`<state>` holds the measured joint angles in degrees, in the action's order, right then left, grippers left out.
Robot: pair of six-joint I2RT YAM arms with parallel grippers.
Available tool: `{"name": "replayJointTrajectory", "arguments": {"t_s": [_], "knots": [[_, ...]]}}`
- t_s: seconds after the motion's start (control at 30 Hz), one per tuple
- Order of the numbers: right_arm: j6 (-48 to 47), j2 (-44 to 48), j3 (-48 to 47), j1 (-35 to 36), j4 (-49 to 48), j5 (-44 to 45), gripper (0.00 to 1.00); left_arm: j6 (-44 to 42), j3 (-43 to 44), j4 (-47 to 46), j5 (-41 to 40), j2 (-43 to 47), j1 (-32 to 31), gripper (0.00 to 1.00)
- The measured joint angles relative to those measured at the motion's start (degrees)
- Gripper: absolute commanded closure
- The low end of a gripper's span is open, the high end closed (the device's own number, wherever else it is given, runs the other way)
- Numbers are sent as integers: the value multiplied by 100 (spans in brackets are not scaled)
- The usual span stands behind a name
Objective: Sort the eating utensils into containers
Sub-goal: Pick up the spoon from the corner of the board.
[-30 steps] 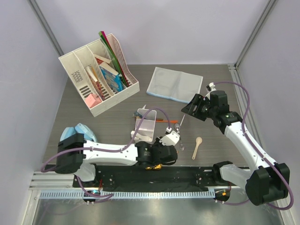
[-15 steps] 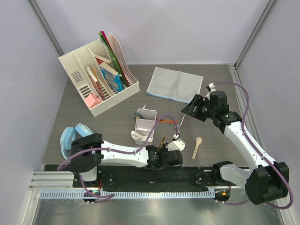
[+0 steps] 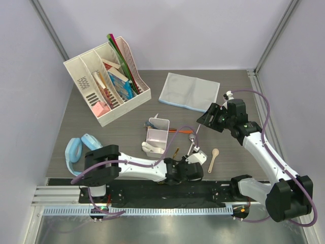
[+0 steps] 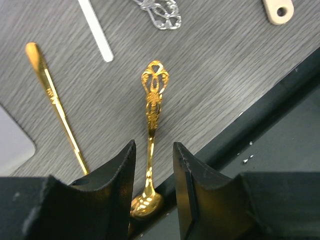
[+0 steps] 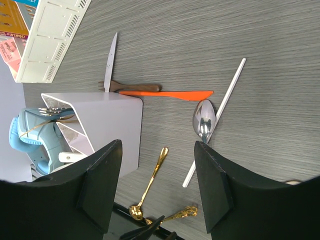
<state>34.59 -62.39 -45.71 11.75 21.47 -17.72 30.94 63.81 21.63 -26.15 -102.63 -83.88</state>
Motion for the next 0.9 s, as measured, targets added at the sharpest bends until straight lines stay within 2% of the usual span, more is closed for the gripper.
{"name": "replayJointTrajectory", "arguments": {"t_s": [0.8, 0.83, 0.9], "knots": [[0, 0, 35, -37, 0, -2, 35, -162, 289, -721, -37, -629, 122, 63], [0, 0, 35, -37, 2, -2, 35, -162, 286, -745, -35, -636, 144, 64], [0, 0, 35, -37, 0, -2, 35, -160, 289, -791, -33, -651, 188, 75]]}}
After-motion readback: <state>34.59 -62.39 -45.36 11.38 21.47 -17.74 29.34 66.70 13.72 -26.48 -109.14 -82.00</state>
